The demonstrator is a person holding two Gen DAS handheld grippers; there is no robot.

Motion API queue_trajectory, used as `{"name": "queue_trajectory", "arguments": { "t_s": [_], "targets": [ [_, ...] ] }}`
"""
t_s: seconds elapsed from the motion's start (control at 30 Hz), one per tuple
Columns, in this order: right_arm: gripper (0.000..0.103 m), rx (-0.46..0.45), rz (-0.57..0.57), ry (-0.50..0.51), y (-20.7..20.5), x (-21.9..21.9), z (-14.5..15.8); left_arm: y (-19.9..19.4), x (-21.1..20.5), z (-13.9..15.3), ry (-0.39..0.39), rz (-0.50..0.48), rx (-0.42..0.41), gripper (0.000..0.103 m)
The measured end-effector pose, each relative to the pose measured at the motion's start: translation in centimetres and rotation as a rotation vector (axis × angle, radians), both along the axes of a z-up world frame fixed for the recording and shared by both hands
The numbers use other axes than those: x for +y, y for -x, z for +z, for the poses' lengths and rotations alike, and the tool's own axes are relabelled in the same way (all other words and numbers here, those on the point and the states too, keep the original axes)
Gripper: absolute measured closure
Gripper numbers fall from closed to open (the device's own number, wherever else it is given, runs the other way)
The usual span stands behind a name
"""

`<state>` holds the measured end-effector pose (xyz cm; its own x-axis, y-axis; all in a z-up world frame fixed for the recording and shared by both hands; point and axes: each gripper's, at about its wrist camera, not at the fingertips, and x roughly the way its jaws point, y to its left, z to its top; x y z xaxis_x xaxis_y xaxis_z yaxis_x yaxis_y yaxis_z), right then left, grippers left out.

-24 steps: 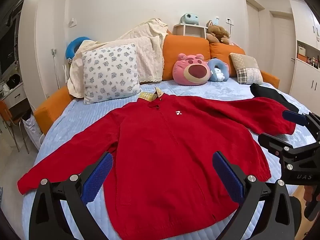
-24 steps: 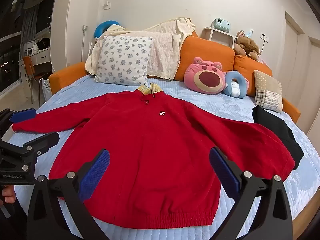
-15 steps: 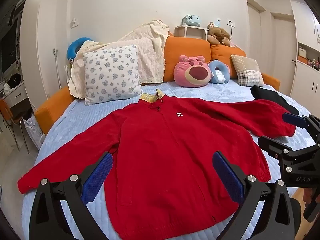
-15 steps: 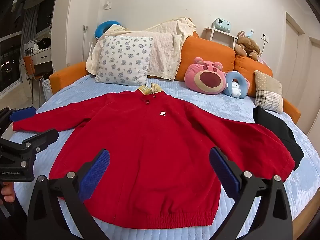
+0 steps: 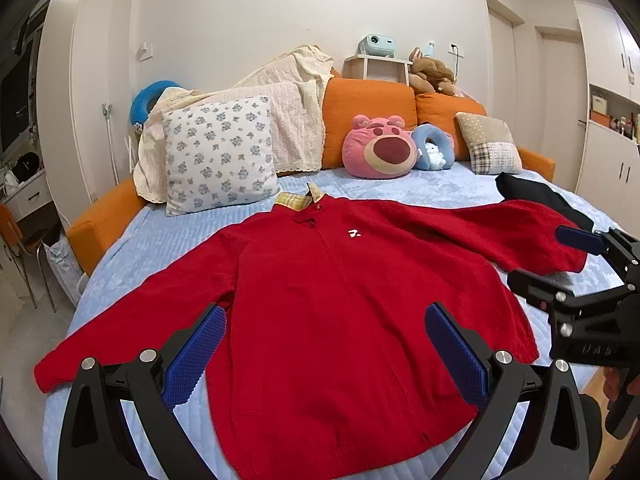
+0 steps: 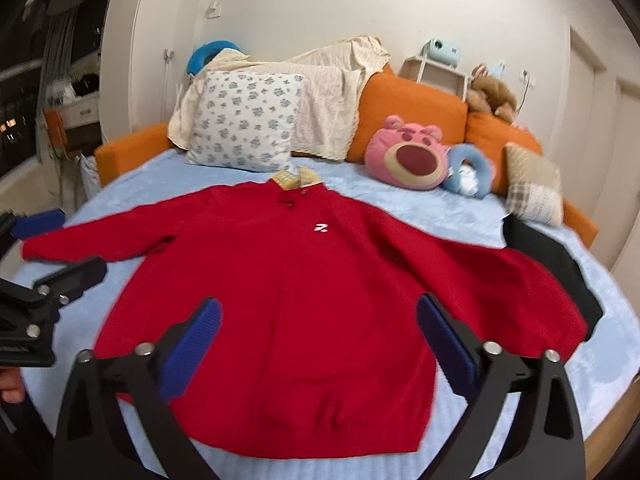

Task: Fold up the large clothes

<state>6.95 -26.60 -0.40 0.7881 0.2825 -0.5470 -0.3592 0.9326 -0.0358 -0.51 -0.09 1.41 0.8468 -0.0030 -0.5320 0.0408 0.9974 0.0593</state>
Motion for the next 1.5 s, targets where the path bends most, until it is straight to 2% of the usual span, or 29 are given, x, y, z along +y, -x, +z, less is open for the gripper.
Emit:
{"name": "queue_trajectory", "arguments": {
  "t_s": [0.1,0.27,0.57,0.93,0.97,1.5],
  "targets": [
    [0.027,-0.004,-0.009,-0.001,-0.2,-0.2,-0.1,-0.2,0.0,0.2,-0.005,0.004,-0.006,0.002],
    [0.033,0.001,0.020,-0.011,0.0,0.0,-0.2,0.6,0.0,-0.2,0.012,0.007,-0.023,0.002],
    [0.033,-0.015,0.036,-0.049,0.3,0.1,0.0,0.8,0.4,0.0,0.023,0.026,-0.035,0.002],
    [0.034,-0.010,0.042,-0.010,0.5,0.7,-0.5,-0.1,1.1,-0.2,0.034,0.020,-0.033,0.002],
    [0.034,-0.008,0.042,-0.011,0.5,0.7,-0.6,0.9,0.3,-0.1,0.028,0.020,-0.036,0.002],
    [0.033,-0.014,0.023,-0.022,0.5,0.2,-0.4,0.8,0.4,0.0,0.021,0.015,-0.038,0.002]
  ]
}}
